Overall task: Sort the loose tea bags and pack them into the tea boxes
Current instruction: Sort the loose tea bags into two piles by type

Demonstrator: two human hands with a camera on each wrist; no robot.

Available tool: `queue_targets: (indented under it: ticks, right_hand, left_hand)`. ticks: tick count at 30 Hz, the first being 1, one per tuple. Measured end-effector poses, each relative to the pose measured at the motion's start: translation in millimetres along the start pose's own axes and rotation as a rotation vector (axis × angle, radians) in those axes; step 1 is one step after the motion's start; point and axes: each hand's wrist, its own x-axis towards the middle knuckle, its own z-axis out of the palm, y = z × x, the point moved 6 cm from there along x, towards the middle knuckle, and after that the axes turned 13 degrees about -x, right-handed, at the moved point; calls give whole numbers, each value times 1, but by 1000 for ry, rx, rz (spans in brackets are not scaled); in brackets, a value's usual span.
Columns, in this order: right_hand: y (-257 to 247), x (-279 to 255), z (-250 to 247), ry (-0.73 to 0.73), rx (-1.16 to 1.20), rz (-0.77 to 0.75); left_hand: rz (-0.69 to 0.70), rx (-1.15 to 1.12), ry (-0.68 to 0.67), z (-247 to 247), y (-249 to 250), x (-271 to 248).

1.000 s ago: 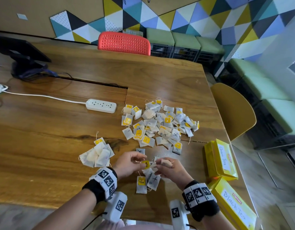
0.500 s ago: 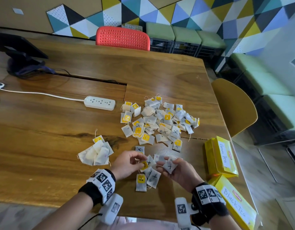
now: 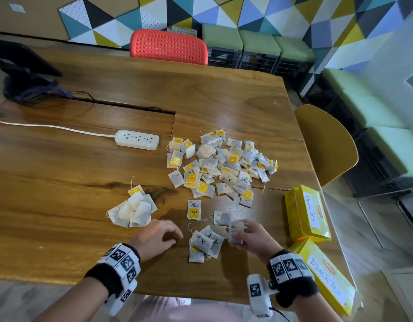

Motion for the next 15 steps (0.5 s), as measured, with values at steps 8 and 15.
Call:
queue_targets:
  ticks: [8,15]
  right_hand:
    - [-28,19,-15,308,-710,-167]
    - [-51,47,2,299,-1014,-229]
  left_hand:
    - [-16,31,138,-9,-4,25]
    - [16,114,185,5,13,64]
